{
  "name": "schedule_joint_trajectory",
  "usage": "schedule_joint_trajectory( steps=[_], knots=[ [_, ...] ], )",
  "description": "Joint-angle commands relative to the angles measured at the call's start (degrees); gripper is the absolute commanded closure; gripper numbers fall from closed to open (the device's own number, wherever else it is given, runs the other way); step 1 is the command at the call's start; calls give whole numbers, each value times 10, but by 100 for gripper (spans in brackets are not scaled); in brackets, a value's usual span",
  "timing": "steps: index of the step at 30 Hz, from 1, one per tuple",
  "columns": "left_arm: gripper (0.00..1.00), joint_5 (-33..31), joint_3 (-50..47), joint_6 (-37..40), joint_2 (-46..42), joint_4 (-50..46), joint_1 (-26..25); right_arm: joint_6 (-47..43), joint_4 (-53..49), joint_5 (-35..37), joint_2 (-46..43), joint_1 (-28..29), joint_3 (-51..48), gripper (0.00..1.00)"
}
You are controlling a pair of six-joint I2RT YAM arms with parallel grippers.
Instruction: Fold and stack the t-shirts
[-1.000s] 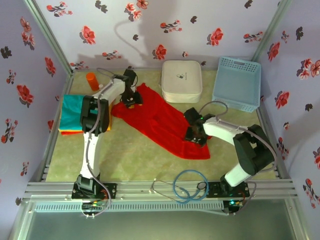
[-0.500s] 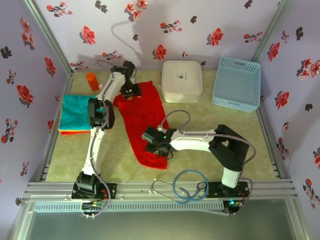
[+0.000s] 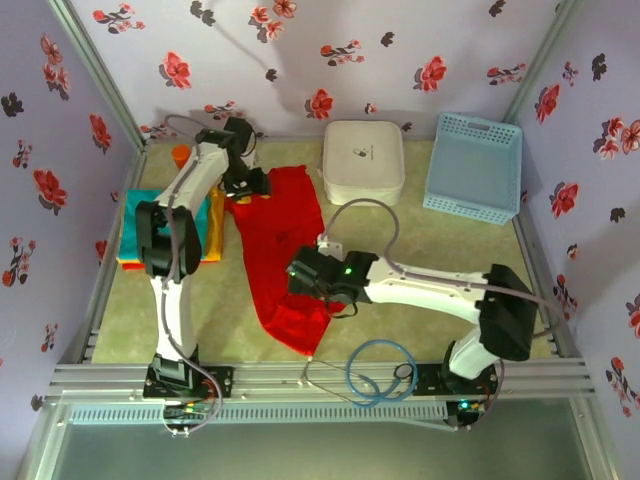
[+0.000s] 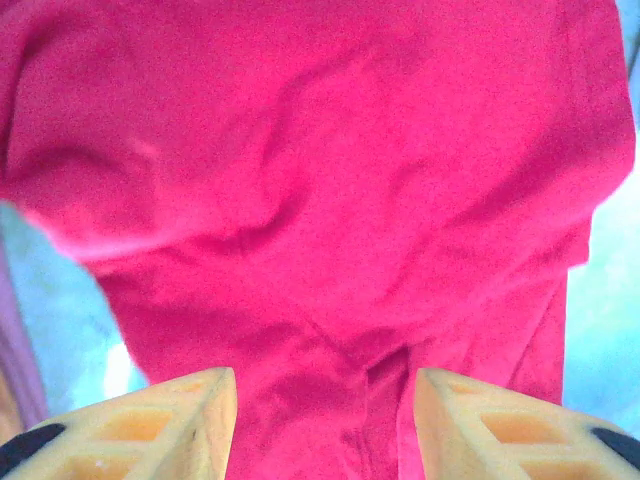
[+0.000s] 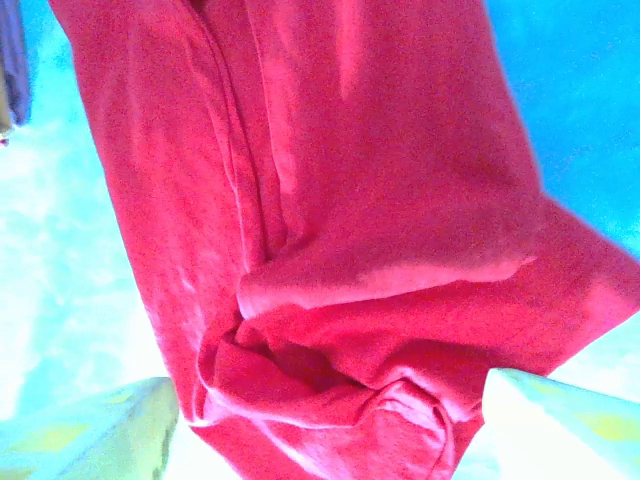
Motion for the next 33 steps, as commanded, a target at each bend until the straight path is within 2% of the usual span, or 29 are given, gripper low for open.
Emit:
schedule_joint_trajectory(
  steps=[1,4,7,16,19,23,30,33],
  knots=[
    [51,-6,-92,-20,-31,50,-5,-84,-19,3,4,-35,-27,27],
    [51,-7,-172,-38,-63,92,-4,-109,14,-21,20,-55,-46,43],
    [51,-2,-204,-52,-63,127,-5,-129,34,-27,40,-58,-56,53],
    [52,5,-188,-60,11,147,-8,-125,152,-27,91,-58,-139,59],
    [53,6,-131,-50,66,120,-6,-104,152,-18,117,-49,-141,63],
    [54,8,-23,-32,144,64,-5,-58,140,-8,121,-19,-141,64],
    [55,17,180,-8,260,-16,-4,96,147,-73,153,38,-133,63],
    [55,27,206,-2,271,-23,-7,128,144,-82,151,70,-117,61]
  ],
)
